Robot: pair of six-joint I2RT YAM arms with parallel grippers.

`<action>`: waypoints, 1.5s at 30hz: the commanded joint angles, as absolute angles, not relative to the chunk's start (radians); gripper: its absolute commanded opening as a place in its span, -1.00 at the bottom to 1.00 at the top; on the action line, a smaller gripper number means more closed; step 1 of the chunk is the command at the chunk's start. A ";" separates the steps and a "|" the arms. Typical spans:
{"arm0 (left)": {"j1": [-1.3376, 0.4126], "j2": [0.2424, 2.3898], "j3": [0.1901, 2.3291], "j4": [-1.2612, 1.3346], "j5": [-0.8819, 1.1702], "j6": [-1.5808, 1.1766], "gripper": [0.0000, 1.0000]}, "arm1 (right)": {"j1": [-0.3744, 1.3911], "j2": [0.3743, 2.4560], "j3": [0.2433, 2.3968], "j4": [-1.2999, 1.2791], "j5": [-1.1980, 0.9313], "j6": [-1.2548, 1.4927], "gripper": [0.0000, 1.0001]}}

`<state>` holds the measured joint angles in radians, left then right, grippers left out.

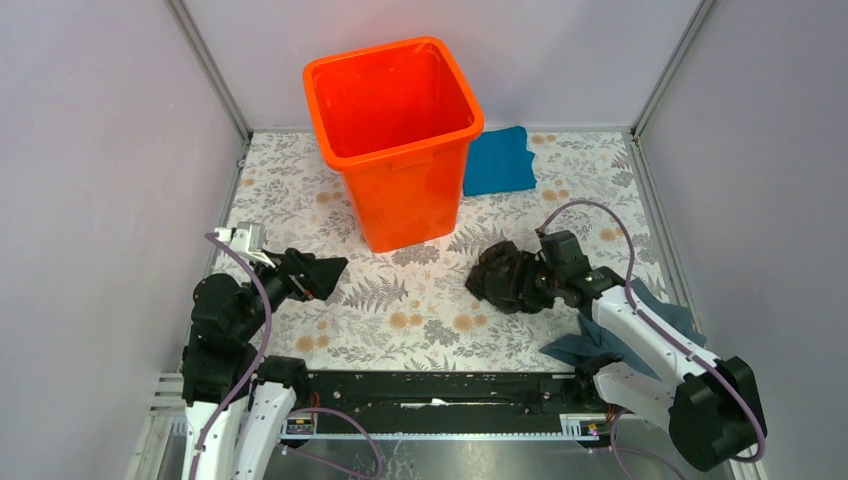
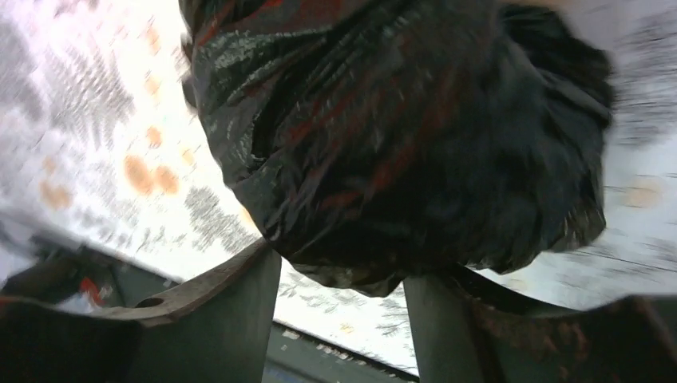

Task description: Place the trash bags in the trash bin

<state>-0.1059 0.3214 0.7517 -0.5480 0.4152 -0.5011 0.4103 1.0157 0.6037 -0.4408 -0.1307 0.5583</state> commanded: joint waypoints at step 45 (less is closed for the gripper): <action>-1.089 1.043 0.609 -0.090 -0.119 -0.762 0.98 | 0.630 1.043 0.521 0.037 -0.294 0.389 -0.54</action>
